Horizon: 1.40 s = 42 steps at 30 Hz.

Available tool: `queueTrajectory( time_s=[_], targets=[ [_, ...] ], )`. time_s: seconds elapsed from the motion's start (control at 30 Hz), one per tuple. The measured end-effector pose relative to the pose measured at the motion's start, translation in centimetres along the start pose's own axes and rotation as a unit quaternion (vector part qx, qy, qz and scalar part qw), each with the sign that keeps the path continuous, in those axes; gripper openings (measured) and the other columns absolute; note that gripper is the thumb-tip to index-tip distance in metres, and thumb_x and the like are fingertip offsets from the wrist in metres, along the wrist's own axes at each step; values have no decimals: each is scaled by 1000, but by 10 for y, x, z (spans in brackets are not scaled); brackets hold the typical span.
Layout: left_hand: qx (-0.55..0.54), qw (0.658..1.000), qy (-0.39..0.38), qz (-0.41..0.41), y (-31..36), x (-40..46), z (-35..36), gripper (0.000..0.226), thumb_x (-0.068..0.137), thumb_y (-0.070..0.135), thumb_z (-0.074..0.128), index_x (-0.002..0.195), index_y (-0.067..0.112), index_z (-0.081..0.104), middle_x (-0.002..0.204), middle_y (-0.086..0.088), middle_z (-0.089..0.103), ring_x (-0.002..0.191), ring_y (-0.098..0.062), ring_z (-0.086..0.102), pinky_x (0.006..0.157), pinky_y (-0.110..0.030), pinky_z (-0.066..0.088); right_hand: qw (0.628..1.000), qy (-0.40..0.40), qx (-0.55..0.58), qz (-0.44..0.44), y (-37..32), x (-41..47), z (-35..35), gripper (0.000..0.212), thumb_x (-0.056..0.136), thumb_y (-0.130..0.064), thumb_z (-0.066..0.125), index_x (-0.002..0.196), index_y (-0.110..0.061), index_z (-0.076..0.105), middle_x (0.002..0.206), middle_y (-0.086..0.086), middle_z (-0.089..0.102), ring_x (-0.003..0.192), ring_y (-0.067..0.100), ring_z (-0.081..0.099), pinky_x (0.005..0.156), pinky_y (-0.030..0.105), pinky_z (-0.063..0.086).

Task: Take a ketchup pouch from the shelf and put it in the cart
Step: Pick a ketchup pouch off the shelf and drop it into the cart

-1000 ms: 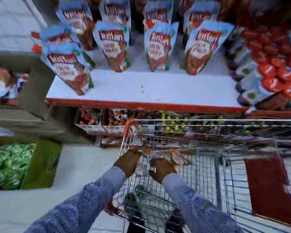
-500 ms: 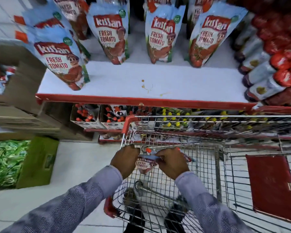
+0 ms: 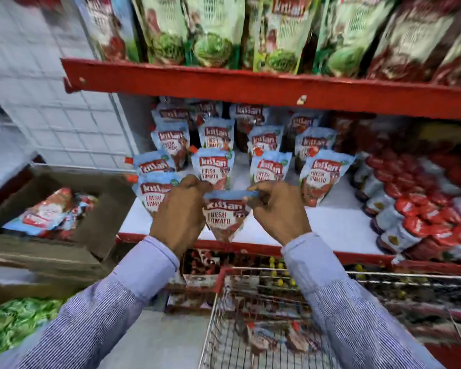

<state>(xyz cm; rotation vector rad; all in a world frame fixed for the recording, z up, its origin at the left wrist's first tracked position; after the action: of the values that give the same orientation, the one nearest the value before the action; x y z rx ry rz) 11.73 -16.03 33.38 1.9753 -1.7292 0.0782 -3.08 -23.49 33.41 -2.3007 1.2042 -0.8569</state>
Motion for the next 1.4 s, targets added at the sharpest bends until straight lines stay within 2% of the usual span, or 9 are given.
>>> queueTrajectory(
  time_s=[0.27, 0.5, 0.57, 0.63, 0.7, 0.87, 0.97, 1.17, 1.4],
  targets=[
    [50, 998, -24, -34, -46, 38, 37, 30, 80, -9, 49, 100, 6, 66, 95, -24, 66, 89, -44, 65, 74, -48, 55, 998, -41, -7, 39, 15, 43, 66, 12, 79, -4, 67, 86, -8, 76, 81, 16, 76, 77, 31, 68, 69, 24, 46],
    [37, 999, 15, -22, -18, 12, 7, 39, 82, 4, 65, 120, 12, 59, 117, -16, 69, 96, -42, 67, 78, -50, 60, 994, -22, 84, 58, 36, 28, 54, 41, 78, -13, 75, 117, -17, 62, 101, 6, 73, 68, 14, 64, 78, 31, 57],
    [21, 999, 28, 23, 8, -15, 5, 32, 85, 10, 65, 117, 13, 61, 116, -13, 70, 91, -39, 69, 77, -50, 60, 993, 18, 93, 69, 56, 1, 37, 35, 81, -15, 72, 115, -18, 62, 93, -2, 71, 61, 2, 62, 69, 18, 53],
    [0, 998, -24, 54, 25, -45, 39, 21, 90, 16, 58, 111, 15, 63, 116, -8, 69, 86, -31, 71, 74, -43, 62, 990, 34, 99, 93, 87, -40, 33, 20, 84, -15, 68, 104, -20, 67, 88, -6, 71, 61, -2, 62, 64, 10, 51],
    [-23, 991, -126, 28, 20, -75, 105, 13, 91, 21, 57, 102, 19, 63, 109, -5, 70, 80, -27, 71, 70, -40, 62, 988, -12, 71, 133, 128, -86, 54, 9, 89, -19, 64, 95, -22, 69, 89, -2, 75, 67, 4, 67, 72, 21, 57],
    [-44, 935, -349, -49, 9, -156, 274, 25, 89, 16, 57, 113, 20, 63, 109, -13, 71, 100, -35, 67, 83, -43, 58, 924, -292, -87, 231, 238, -206, 157, 25, 84, -25, 62, 107, -20, 69, 108, 7, 74, 91, 23, 69, 80, 28, 55],
    [-65, 903, -418, -67, 3, -193, 350, 40, 86, 9, 62, 125, 18, 58, 128, -16, 62, 118, -37, 58, 101, -45, 50, 894, -360, -122, 239, 279, -252, 203, 41, 80, -33, 64, 120, -22, 62, 125, 5, 66, 117, 27, 60, 99, 39, 50],
    [-39, 900, -428, -64, 5, -214, 397, 24, 93, 9, 53, 114, 7, 65, 118, -21, 66, 110, -37, 61, 96, -47, 50, 899, -344, -184, 199, 297, -260, 226, 29, 82, 1, 50, 92, -14, 72, 94, 13, 73, 90, 30, 69, 74, 38, 57],
    [-60, 928, -359, -77, 20, -179, 325, 49, 80, -10, 47, 108, 24, 67, 100, -13, 75, 85, -31, 70, 73, -41, 61, 942, -274, -104, 162, 249, -223, 150, 28, 74, -6, 52, 87, -20, 72, 83, 6, 77, 77, 28, 69, 68, 36, 58]
  ],
)
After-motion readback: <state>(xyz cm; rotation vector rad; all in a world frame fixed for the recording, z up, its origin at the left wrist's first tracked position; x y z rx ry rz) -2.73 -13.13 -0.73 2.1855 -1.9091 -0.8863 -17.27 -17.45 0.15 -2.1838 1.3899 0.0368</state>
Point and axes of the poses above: each hand's wrist, its own x-axis towards the middle knuckle, its own z-axis out of the palm, y = z × x, the point moved 10 cm from there along x, towards the middle knuckle
